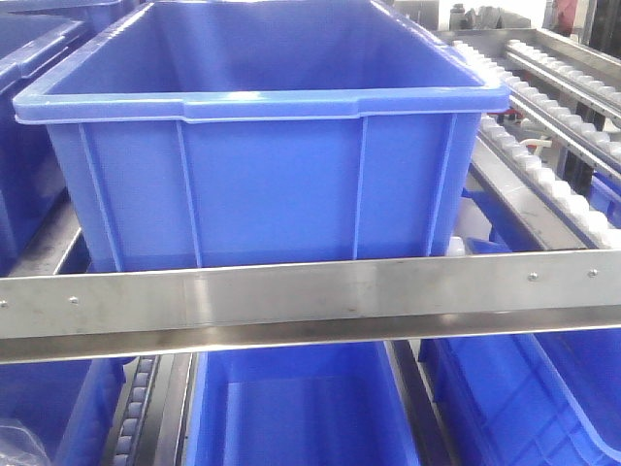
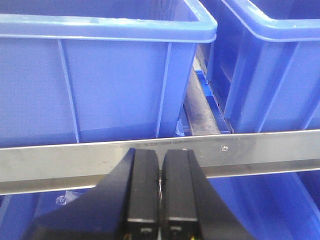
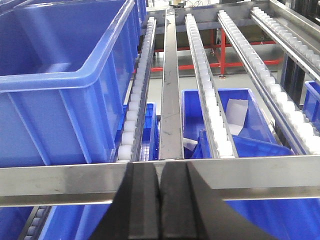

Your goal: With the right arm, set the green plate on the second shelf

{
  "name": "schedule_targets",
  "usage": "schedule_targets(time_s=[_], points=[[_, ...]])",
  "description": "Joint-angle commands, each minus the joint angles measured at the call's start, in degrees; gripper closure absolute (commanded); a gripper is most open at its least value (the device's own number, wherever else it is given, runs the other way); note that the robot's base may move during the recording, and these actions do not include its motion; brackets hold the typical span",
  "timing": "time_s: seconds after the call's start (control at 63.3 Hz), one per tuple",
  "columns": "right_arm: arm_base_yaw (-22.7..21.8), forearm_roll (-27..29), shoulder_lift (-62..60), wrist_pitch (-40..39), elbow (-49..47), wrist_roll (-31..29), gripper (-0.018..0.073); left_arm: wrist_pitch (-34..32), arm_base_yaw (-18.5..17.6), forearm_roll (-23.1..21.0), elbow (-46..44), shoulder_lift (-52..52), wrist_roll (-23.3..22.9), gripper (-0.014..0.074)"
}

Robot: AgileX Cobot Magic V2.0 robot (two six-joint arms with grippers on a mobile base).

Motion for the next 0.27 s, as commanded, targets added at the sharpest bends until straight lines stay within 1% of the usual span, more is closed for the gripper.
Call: schedule_targets(time_s=[0.0, 0.253], points=[[-0.23, 0.15, -1.04, -4.80, -0.37, -0.62, 0.0505, -5.01, -0.06, -0.10, 2.29, -1.28, -0.32, 0.0472], [-0.23, 0.15, -1.04, -4.80, -0.37, -0.62, 0.0505, -5.01, -0.06, -0.10, 2.29, -1.28, -0.32, 0.0472]])
